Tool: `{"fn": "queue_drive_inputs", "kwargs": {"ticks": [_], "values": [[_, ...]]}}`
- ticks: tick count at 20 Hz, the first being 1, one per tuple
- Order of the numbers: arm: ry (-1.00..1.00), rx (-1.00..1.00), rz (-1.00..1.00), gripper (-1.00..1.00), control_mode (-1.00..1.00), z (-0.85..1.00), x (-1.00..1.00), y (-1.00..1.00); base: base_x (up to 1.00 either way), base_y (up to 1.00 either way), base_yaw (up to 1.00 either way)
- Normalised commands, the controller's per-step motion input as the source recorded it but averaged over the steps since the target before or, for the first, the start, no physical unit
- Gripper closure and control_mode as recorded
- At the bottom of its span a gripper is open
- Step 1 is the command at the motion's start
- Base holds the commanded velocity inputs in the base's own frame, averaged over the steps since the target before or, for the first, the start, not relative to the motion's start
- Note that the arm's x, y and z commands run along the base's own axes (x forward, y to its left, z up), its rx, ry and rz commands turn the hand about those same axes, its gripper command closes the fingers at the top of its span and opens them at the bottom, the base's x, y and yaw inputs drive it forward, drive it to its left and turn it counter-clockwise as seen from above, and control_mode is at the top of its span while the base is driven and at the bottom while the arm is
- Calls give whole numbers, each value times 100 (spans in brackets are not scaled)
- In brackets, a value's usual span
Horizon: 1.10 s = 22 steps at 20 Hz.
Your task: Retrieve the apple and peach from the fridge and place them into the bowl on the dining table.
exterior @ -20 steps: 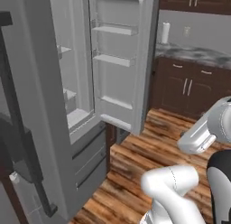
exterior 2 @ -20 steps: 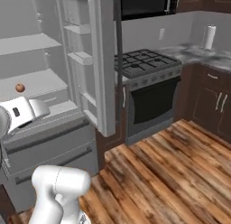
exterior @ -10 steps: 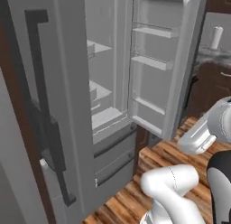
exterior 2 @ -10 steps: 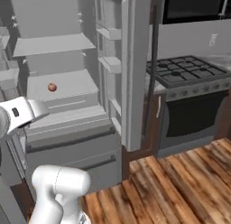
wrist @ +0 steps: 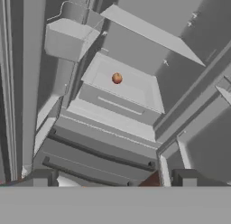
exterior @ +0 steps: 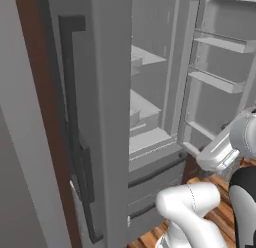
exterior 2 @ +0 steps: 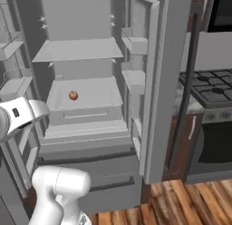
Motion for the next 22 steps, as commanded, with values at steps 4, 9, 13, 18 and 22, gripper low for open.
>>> {"fn": "queue_drive_inputs", "kwargs": {"ticks": [4, 9, 13, 18, 22], "values": [[0, 0, 0, -100, 100, 0, 0, 0, 48, -26, 34], [0, 0, 0, -100, 100, 0, 0, 0, 31, -33, 31], [0, 0, 0, -100, 100, 0, 0, 0, 30, -27, 30], [0, 0, 0, -100, 100, 0, 0, 0, 37, -24, 29], [0, 0, 0, -100, 100, 0, 0, 0, 42, -36, 22]]}}
